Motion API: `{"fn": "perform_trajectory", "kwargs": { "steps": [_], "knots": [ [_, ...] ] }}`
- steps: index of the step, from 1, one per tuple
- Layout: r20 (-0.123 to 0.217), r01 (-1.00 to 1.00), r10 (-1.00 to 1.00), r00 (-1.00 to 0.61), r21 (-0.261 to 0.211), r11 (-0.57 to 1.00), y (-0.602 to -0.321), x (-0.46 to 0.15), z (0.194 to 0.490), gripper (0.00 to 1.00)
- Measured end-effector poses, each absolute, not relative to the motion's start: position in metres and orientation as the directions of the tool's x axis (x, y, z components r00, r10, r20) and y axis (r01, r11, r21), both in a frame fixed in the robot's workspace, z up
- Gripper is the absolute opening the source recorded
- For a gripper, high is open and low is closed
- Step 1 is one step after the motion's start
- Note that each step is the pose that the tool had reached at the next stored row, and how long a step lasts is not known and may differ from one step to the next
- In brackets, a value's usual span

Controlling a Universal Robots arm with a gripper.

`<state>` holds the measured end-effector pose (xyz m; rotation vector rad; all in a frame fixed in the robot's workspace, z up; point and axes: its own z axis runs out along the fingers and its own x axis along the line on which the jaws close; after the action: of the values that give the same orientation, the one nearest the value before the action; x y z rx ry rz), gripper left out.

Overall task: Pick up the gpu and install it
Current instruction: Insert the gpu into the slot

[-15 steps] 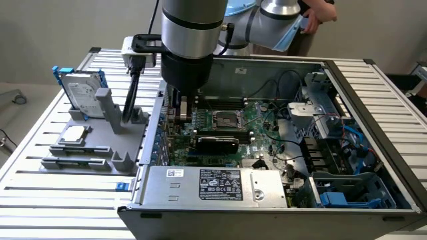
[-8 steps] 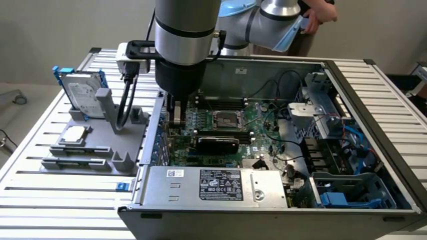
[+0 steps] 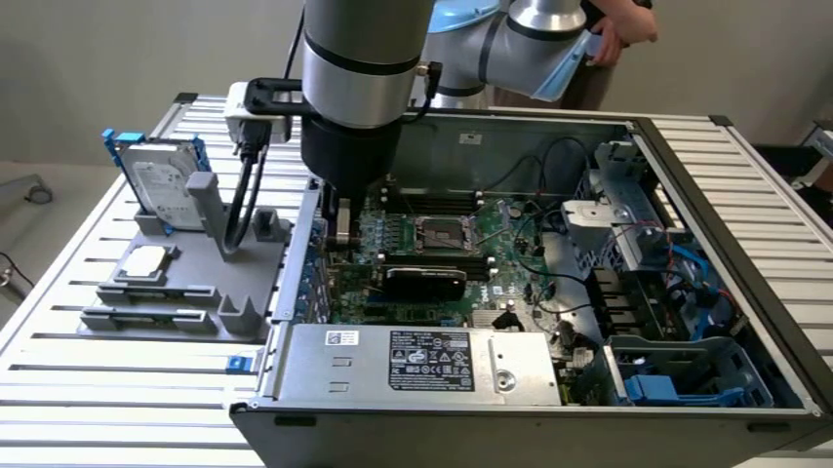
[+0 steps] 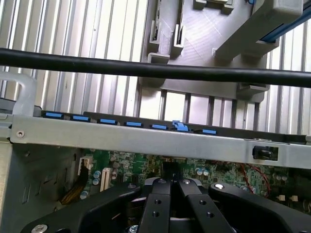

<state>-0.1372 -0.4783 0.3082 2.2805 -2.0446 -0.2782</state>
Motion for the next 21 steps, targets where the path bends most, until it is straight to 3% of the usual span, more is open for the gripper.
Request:
{"fn": "perform_trajectory", "kwargs": {
  "steps": [21],
  "knots": [
    [-0.045,-0.977,-0.994,0.101,0.181,-0.108,-0.4822,-0.1377,0.3033,0.11]
  ]
}}
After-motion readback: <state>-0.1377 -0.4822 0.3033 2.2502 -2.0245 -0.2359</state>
